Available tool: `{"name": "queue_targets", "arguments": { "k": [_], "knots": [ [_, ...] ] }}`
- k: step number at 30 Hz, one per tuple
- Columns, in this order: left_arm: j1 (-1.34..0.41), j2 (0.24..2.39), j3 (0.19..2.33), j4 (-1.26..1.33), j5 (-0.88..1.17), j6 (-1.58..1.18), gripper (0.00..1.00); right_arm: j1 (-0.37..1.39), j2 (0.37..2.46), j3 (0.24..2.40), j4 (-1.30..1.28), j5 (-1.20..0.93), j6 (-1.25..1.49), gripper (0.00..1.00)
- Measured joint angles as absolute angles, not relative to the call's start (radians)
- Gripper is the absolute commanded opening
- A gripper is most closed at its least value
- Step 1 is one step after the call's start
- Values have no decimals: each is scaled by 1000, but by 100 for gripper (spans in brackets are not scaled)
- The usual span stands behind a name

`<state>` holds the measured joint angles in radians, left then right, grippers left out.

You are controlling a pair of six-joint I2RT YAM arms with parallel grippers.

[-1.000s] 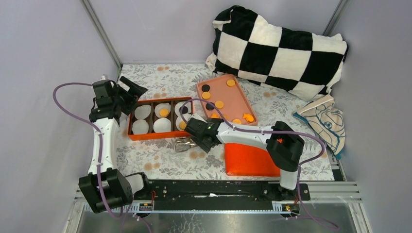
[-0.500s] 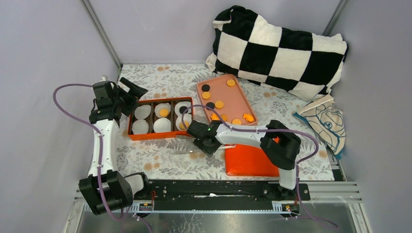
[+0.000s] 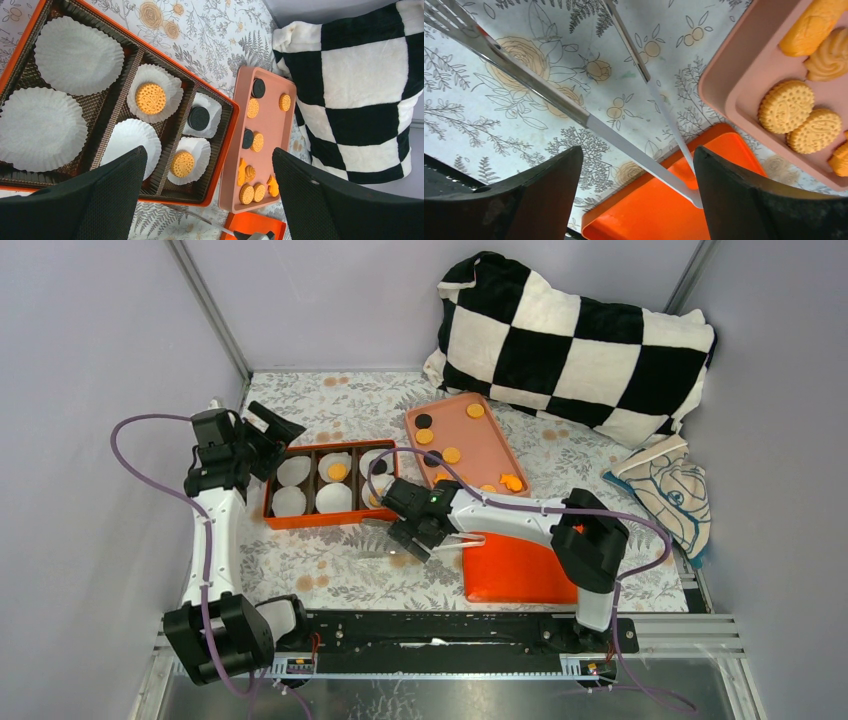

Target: Pack the cookies

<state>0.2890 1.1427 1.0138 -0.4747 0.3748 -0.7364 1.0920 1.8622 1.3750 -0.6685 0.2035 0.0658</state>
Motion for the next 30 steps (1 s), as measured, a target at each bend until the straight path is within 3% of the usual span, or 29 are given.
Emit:
{"name": "queue_targets", "arguments": {
  "k": [11, 19, 30],
  "knots": [
    [289, 1123, 991, -480, 381, -733, 99, 1066, 1906, 1404, -670, 208, -15, 91],
    [289, 1122, 987, -481, 383, -732, 99, 973, 1930, 1385, -644, 108, -18, 90],
    [289, 1123, 985, -481, 386, -731, 99, 976, 1959, 1339, -628, -37, 0, 89]
  ]
}}
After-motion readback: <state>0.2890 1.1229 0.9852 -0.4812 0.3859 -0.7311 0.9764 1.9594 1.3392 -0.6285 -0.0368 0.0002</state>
